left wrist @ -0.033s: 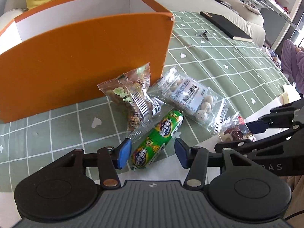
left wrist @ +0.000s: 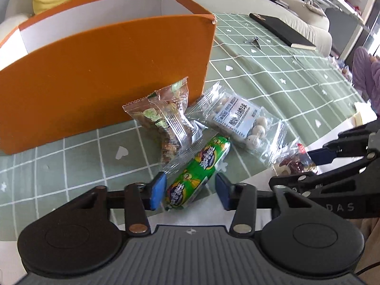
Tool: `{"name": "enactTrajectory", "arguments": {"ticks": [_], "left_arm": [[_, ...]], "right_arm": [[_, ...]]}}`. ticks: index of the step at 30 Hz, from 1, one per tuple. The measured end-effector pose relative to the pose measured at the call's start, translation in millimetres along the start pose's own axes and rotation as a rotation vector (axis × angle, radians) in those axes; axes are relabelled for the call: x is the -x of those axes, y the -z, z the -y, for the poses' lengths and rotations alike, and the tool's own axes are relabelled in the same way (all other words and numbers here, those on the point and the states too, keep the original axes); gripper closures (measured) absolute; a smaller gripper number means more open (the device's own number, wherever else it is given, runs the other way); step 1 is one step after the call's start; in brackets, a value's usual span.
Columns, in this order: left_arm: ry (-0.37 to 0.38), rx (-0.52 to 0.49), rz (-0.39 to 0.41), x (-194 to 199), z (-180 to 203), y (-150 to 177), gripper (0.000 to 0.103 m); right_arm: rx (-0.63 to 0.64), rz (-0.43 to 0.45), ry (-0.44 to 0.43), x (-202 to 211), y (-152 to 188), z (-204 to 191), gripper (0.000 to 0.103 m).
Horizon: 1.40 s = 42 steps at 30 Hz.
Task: Organize snacks
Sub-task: 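Grasp the green sausage stick with left tool while right tool grasps the red-label date pack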
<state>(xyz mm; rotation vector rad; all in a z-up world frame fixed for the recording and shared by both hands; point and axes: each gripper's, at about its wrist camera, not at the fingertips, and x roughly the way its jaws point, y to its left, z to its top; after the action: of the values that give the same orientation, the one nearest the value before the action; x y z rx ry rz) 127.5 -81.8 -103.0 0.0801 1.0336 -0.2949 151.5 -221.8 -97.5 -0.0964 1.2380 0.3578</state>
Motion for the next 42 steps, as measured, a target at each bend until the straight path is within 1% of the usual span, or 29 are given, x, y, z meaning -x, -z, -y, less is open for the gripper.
{"name": "enactTrajectory", "arguments": {"ticks": [1,2,7,10,13,15,17,19,21,24,27,28,30,33,35,37,42], "left_arm": [[0.004,-0.005,-0.003,1,0,1,0.060],[0.007,-0.002,-0.006,2,-1,2,0.062],[0.011,0.019,-0.026,12,-7,12,0.067],[0.001,0.045,-0.067,18,-13,18,0.067],[-0.020,0.054,-0.126,21,-15,20,0.067],[-0.010,0.063,-0.153,22,-17,20,0.067],[-0.001,0.073,-0.154,21,-18,21,0.057],[-0.001,0.063,-0.151,19,-18,18,0.049],[-0.018,0.052,-0.150,16,-16,15,0.048],[-0.023,0.035,-0.142,11,-13,9,0.047],[-0.058,-0.003,-0.129,7,-8,6,0.047],[-0.073,-0.018,-0.125,5,-5,5,0.048],[-0.072,-0.027,-0.112,5,-3,5,0.056],[-0.068,-0.032,-0.101,6,2,6,0.073],[-0.089,-0.048,-0.092,7,6,8,0.076],[-0.115,-0.058,-0.084,9,9,11,0.077],[-0.116,-0.024,-0.089,17,7,16,0.077]], "right_arm": [[0.004,0.001,-0.005,0,0,-1,0.062],[0.008,0.001,-0.007,0,0,-2,0.062],[0.021,-0.002,-0.019,0,-1,-7,0.062],[0.019,-0.008,-0.044,1,0,-9,0.062],[0.027,-0.012,-0.051,1,0,-11,0.062],[0.041,-0.014,-0.044,0,1,-13,0.062],[0.057,-0.014,-0.037,0,1,-17,0.062],[0.067,-0.015,-0.035,-1,1,-19,0.061],[0.073,-0.015,-0.034,-1,2,-20,0.061],[0.074,-0.012,-0.035,-1,2,-19,0.061],[0.077,-0.009,-0.035,0,2,-19,0.061],[0.081,-0.007,-0.033,0,3,-20,0.061],[0.093,-0.004,-0.027,0,3,-22,0.060],[0.113,-0.004,-0.020,0,4,-25,0.060],[0.122,-0.002,-0.017,1,4,-27,0.061],[0.125,0.000,-0.018,0,4,-28,0.062],[0.118,-0.001,-0.018,1,4,-27,0.062]]}}
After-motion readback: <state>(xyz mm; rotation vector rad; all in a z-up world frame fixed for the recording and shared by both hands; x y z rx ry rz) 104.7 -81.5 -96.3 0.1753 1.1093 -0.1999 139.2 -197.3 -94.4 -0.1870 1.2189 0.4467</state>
